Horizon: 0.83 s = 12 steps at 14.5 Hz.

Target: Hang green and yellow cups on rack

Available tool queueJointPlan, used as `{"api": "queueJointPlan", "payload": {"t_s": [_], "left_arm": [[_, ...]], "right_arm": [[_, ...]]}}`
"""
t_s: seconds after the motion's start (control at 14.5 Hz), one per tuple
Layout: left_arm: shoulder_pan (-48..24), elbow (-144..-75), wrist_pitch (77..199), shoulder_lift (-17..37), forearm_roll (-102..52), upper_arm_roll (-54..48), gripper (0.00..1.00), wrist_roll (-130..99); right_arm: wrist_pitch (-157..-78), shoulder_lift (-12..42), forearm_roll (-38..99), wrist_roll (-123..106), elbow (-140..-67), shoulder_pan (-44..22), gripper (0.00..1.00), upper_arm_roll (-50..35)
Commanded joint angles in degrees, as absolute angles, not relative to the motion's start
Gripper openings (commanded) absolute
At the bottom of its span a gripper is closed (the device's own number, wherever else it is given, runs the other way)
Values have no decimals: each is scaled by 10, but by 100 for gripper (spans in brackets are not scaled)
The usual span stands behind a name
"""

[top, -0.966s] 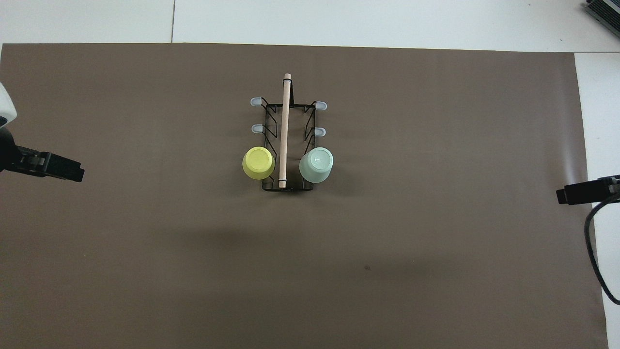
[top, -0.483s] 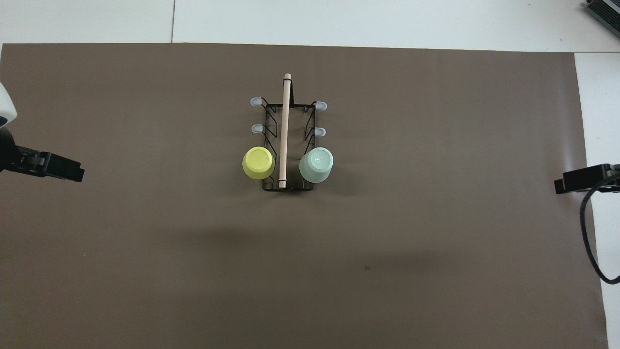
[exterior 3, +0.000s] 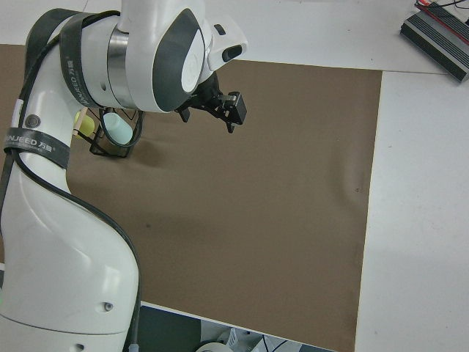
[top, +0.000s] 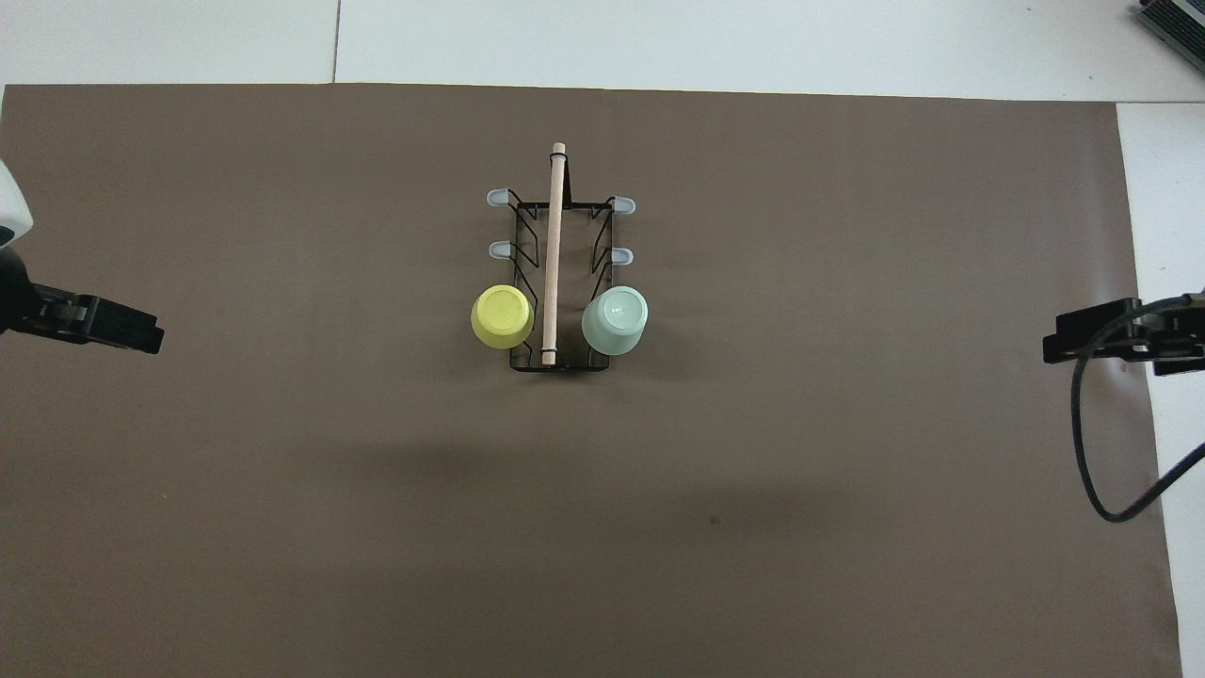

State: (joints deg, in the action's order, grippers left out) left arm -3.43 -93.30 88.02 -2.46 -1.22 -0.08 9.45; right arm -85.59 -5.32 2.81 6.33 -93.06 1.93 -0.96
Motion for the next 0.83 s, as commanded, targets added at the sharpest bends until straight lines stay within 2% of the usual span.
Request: {"api": "queueJointPlan", "payload": {"t_s": [0.0, 0.28, 0.76], "left_arm": [[-35, -947, 885, -40, -2, 1, 100, 100], [-35, -947, 886, -39, -2, 1, 100, 100], [-33, -947, 889, -39, -2, 2, 100, 102]], "right_arm": [[-871, -43, 29, 53, -922, 18, 100, -9], [-930, -26, 30, 33, -918, 20, 100, -7], [-936, -18, 24, -22, -909, 33, 100, -7]]}}
